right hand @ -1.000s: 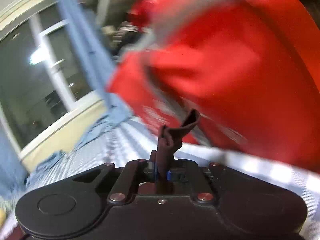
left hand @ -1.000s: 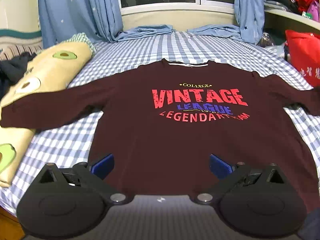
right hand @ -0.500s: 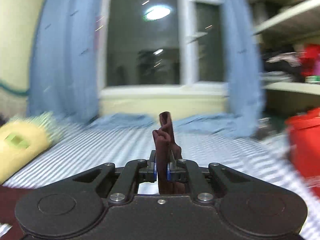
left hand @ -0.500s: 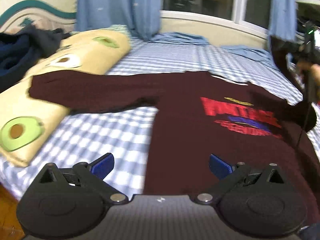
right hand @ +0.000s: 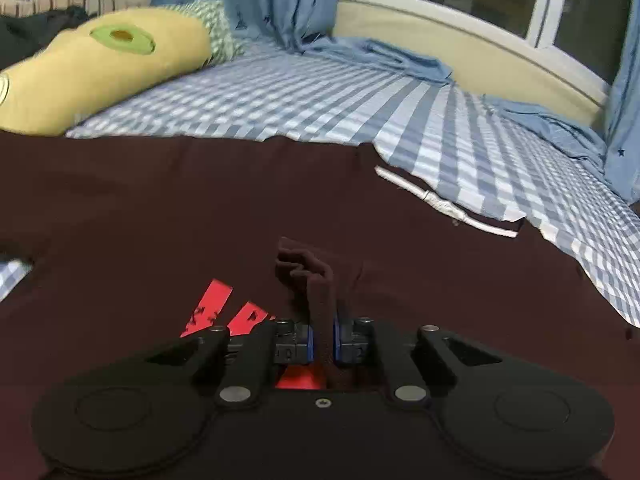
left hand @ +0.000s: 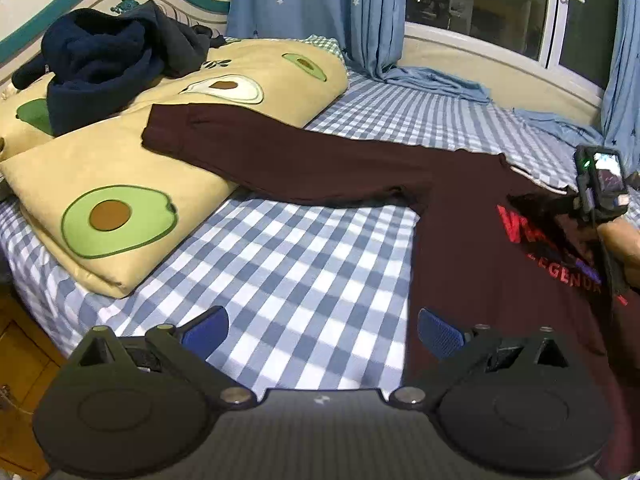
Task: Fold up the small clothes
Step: 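Fold the held sleeve across the shirt body with the right tool, release, then grasp the other sleeve with the left tool and fold it across the body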
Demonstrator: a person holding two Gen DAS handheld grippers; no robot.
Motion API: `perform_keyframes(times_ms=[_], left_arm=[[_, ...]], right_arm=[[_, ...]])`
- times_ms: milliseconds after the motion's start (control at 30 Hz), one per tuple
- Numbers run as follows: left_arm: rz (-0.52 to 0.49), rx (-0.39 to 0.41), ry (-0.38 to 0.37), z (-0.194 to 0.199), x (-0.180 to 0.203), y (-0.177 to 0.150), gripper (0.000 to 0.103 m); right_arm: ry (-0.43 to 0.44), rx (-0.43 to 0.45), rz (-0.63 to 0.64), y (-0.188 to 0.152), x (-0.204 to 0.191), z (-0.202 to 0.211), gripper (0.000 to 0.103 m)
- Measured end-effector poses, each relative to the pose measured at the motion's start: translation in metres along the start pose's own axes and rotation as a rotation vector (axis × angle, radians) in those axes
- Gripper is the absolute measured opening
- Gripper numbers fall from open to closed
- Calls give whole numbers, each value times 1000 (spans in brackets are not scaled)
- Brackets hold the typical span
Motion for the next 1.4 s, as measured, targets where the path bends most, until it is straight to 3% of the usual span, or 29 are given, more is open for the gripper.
perform_keyframes(times_ms=[33,133,200,233,367,500,600,700,767,867,1100,1167,1200,1233,1300,1400], left_arm=[[3,11,-13,0,2,1,103],[48,56,-105,-6,0,12,103],[93,98,-173,-9,-7,21,103],[110,125,-219,-10,-13,25,103],[186,178,-279,-32,-39,41,103],[337,237,-278,-70,-76,50,103],[472,324,-257,-96,-108,55,102],[570,387,-175,-120,-136,61,102],[631,402,-119,-139,-152,64,102],[705,400,-118,-165,-168,66,102],[695,443,-109,-207,-172,98,102],[673,430,-73,-213,-167,108,91],[660,417,-56,-213,-165,111,62],[663,393,-59,-212,-167,112,26],[714,340,-156,-218,-171,112,15],[697,351,-147,-204,-158,117,13]], right_arm=[[5,-20,20,-1,-5,-4,13],[13,-50,97,1,-14,-11,34],[37,-70,111,-6,-12,-1,78],[56,-64,110,-5,-14,9,82],[116,32,107,2,-1,69,81],[185,153,103,-6,3,175,95],[227,238,111,-23,4,250,98],[230,293,124,-42,6,305,99],[215,312,129,-52,9,328,99],[162,329,105,-70,14,351,99],[48,368,-22,-90,39,376,99],[8,388,-49,-92,46,382,99],[-6,396,-63,-93,49,384,99],[-18,403,-77,-94,53,387,99],[-38,412,-100,-99,59,392,99],[-61,416,-121,-106,68,394,99]])
Point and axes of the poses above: each gripper's, at about its wrist camera, not at the fingertips, and z roughly against the way its jaws point, x to its right, y to its top, the point moved 1 cm from there along -z, roughly the way its jaws point, and after that the axes turned 6 degrees about y, right-handed, at the moved point
